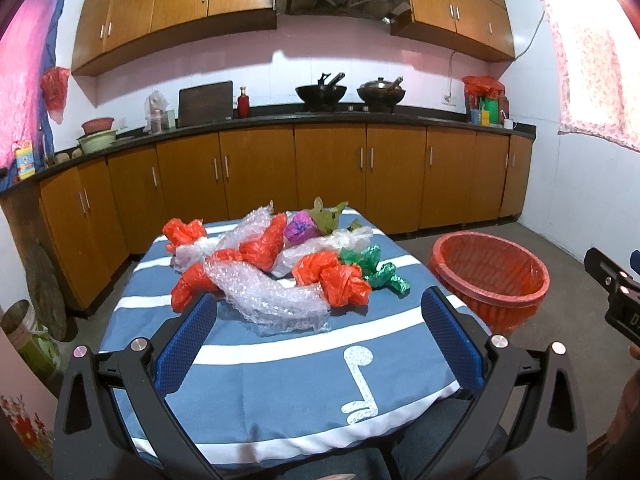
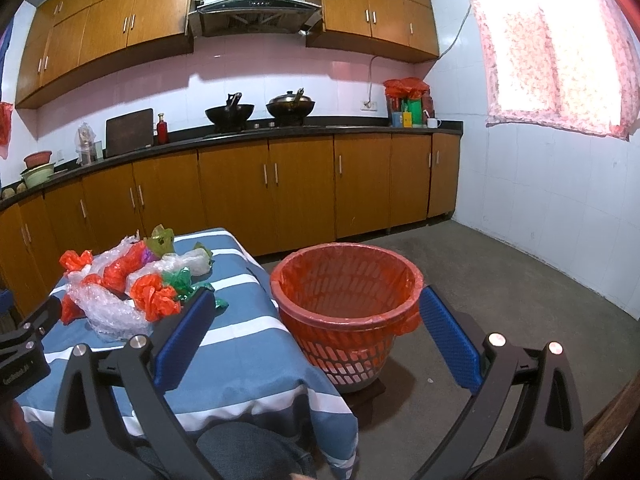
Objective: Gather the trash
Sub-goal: 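Move the right tool to the green plastic bag and close on it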
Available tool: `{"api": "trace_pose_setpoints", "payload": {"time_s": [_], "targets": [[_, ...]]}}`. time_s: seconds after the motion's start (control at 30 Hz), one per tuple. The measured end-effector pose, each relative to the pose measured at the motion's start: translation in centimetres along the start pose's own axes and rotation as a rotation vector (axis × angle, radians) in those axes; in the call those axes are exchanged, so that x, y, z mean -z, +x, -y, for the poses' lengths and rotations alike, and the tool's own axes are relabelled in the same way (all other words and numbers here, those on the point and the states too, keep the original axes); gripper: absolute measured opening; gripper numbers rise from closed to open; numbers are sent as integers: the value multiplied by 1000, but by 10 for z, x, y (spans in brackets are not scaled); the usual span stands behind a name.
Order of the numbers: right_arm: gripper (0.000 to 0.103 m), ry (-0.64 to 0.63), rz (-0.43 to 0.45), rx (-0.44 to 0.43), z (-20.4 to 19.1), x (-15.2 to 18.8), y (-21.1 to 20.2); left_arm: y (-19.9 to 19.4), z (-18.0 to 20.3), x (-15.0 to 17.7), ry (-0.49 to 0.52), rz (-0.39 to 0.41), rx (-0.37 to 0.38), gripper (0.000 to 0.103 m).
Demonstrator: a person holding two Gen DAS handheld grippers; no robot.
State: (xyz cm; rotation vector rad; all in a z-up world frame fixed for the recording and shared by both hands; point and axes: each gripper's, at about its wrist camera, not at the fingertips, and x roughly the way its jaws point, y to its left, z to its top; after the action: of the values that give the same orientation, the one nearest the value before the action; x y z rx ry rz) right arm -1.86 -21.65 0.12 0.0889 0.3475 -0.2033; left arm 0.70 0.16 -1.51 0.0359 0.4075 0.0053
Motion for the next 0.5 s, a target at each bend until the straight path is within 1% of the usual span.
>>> {"api": "trace_pose_setpoints", "payload": {"time_s": [0.13, 0.2, 0.23, 0.3, 0.4, 0.5], "targets": [[99, -13, -33, -22, -8, 1, 20, 13, -10, 7, -15, -45, 3, 101], [94, -20, -54, -44, -14, 1, 30, 18, -17, 8, -27, -60, -7, 101], [93, -26, -64, -54, -17, 1, 35, 22, -24, 9, -40, -69, -18, 100], [86, -40, -84, -84, -26, 0, 47, 26, -34, 10, -57, -74, -33, 96], [79, -64, -106, -129, -43, -3, 63, 35, -51, 10, -70, -74, -80, 94], [76, -89, -115, -185, -64, -6, 78, 40, -67, 8, -82, -68, -128, 94]]}}
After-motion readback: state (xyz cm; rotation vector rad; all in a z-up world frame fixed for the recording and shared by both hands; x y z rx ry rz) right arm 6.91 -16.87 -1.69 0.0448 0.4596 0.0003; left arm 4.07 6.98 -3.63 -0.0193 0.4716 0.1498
